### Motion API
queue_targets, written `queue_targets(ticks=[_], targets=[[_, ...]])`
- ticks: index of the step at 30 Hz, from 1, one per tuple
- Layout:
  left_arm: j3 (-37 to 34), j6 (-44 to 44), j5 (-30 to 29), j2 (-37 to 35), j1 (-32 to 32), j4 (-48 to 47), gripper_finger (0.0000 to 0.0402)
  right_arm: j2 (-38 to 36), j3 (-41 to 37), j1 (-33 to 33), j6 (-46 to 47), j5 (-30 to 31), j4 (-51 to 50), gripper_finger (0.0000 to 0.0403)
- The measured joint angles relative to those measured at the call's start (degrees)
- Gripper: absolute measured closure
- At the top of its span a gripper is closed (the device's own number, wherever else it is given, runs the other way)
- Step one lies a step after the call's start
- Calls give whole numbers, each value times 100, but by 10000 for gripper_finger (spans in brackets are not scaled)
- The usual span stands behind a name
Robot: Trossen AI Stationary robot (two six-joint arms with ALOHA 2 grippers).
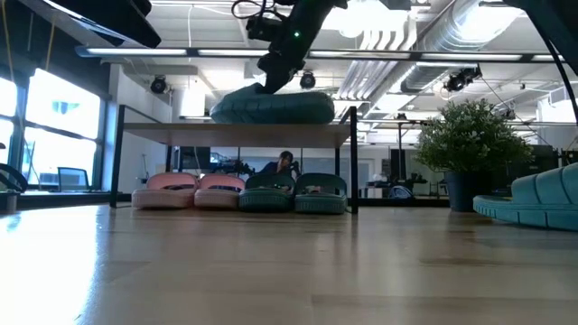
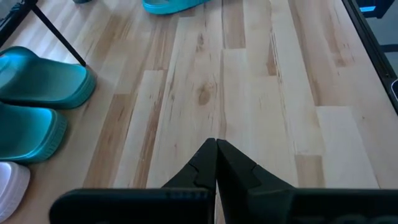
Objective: Pick and place slides into the shelf
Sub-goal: Put the left green slipper on the top shelf
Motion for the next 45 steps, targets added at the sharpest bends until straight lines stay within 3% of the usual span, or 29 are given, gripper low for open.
queue_targets(ticks=[8, 15, 20, 25, 32, 36, 40, 45], targets=[[-2, -9, -477, 0, 2, 262, 401, 0, 0, -4, 60, -106, -2, 264], [6, 464, -1659, 0, 4, 863, 394, -110, 0, 27, -116, -153, -30, 240], [292, 1117, -2602, 2, 105, 887, 343, -472, 0, 138, -195, -147, -59, 238], [761, 2173, -3143, 2, 624, 848, 270, -941, 0, 213, -190, -229, -353, 238], [1582, 3413, -2443, 2, 1920, 98, 207, -1549, 0, 258, 7, -462, -1245, 238], [1948, 3500, -1866, 14, 2569, -787, 196, -1882, -118, 320, 195, -455, -1677, 238], [2064, 3503, -1430, 114, 3115, -1401, 198, -2397, -682, 474, 297, -398, -1522, 238], [2078, 3655, -1019, 379, 3611, -1325, 206, -3196, -1858, 640, 106, -40, -797, 238]])
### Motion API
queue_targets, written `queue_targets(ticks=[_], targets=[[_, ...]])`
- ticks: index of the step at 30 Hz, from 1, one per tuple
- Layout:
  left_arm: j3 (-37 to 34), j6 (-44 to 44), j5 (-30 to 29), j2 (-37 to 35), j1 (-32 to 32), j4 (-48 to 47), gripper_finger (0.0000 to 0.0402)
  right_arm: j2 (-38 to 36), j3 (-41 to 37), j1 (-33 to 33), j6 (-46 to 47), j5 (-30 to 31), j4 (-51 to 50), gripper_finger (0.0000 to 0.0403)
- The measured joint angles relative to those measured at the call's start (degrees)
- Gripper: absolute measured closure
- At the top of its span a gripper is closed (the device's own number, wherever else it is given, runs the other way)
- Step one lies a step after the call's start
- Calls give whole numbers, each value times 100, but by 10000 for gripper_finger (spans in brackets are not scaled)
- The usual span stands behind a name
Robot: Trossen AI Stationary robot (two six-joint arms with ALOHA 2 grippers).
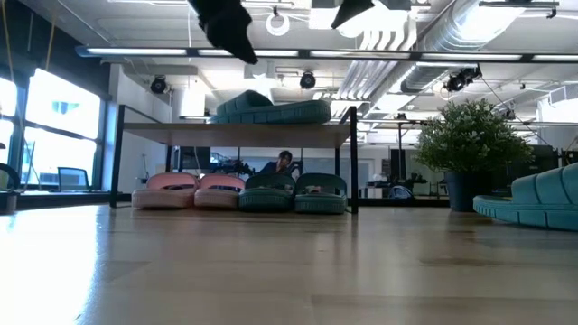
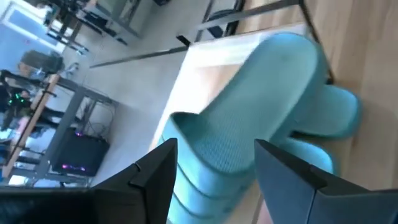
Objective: Pick and place slides into the shelf
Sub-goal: Put the left green slipper on the top shelf
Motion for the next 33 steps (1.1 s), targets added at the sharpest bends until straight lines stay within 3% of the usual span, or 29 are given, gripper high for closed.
queue_targets(ticks=[8, 12, 33], targets=[[-2, 187, 220, 469, 410, 80, 207, -1109, -1503, 79, 384, 82, 863, 238], [1, 291, -61, 682, 441, 135, 211, -1434, -1819, 80, 542, 127, 922, 238], [-4, 966, -1255, 880, 599, 95, 244, -1576, -1911, 129, 614, 73, 1063, 238]])
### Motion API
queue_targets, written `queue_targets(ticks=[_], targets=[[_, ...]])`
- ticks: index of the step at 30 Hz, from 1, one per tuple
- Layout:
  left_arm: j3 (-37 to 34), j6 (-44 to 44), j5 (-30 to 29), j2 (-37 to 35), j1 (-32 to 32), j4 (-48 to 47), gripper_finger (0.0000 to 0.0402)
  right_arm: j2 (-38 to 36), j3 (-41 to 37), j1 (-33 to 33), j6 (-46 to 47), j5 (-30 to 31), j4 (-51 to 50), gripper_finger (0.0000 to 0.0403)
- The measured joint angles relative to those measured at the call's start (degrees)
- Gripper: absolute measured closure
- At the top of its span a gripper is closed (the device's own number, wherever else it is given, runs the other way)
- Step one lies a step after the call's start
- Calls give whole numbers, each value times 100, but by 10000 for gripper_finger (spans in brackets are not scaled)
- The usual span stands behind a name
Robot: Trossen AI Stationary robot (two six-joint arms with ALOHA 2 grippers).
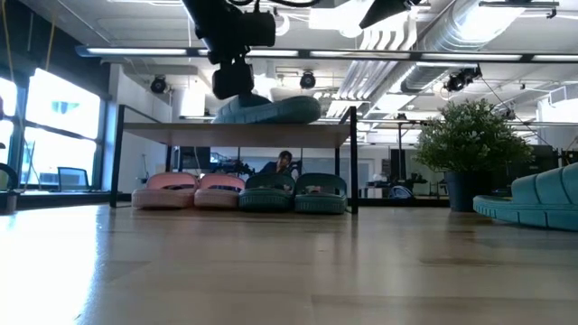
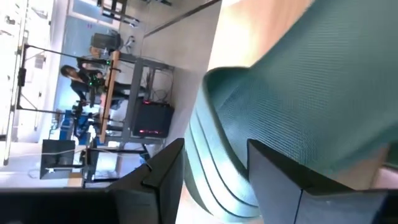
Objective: Pick and place slides into the shelf
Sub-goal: Put the left green slipper on the top shelf
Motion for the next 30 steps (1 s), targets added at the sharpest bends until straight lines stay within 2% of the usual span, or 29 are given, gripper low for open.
queue_targets(ticks=[14, 30], targets=[[0, 124, 408, 0, 527, -2, 275, 0, 0, 99, 26, -3, 0, 238], [0, 1840, 385, 0, 641, 414, 359, 2, 0, 136, 3, 3, -9, 238]])
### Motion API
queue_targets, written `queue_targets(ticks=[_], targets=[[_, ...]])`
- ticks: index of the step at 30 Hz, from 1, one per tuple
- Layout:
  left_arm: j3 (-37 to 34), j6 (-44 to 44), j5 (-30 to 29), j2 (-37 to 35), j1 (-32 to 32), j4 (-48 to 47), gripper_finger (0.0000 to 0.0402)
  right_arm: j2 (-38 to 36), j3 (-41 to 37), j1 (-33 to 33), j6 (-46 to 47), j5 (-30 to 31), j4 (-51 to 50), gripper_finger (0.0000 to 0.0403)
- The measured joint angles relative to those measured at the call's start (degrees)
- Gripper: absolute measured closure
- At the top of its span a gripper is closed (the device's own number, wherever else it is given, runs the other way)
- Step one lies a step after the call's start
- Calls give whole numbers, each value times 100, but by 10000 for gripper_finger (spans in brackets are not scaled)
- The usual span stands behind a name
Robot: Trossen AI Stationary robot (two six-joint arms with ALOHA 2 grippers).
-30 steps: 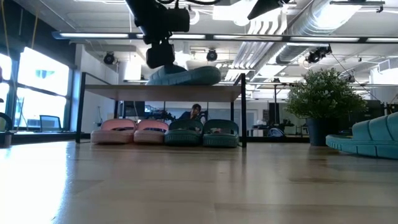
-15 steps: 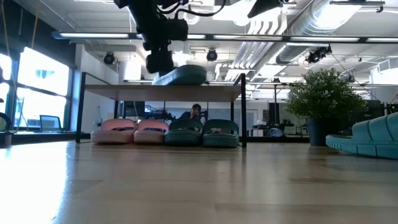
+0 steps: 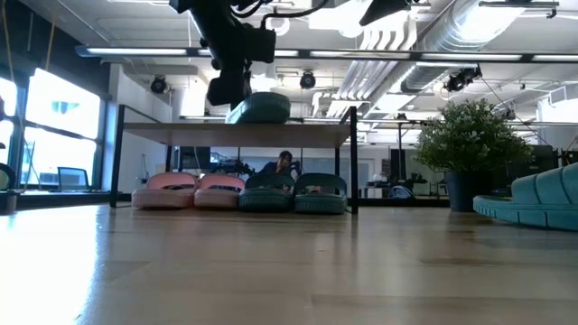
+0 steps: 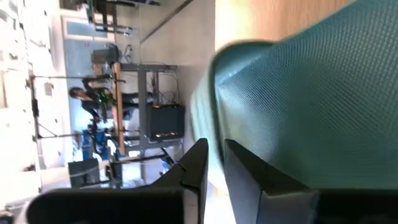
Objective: Pick and place slides into the shelf
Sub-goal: Put the left green slipper on the top shelf
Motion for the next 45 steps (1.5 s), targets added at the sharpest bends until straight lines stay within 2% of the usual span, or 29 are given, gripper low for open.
queue_targets(ticks=[6, 10, 14, 18, 23, 31, 35, 40, 45], targets=[[0, 510, 26, -2, 0, 305, 395, 0, 0, 0, 24, 0, -2, 238], [0, 749, 72, -2, 0, 345, 396, 0, 0, 0, 28, -2, -8, 238], [0, 676, 93, -2, -15, 329, 399, 0, 0, 0, 43, -2, -104, 238], [0, 246, 114, -2, -15, 321, 397, 0, 0, 0, 43, 0, -155, 238], [140, -51, 216, -2, -15, 151, 365, 0, 0, 0, 45, 50, -179, 238], [509, -23, 286, -11, -8, 18, 258, 0, 0, -7, 40, 61, -178, 238], [507, -20, 824, -11, -8, -211, 218, 0, 0, -7, 32, 61, -179, 238], [507, 21, 856, -9, -8, -352, 197, 2, 0, -7, 26, 57, -182, 238], [507, 0, 799, 71, 203, -595, 197, 2, 0, -7, 26, 33, -179, 238]])
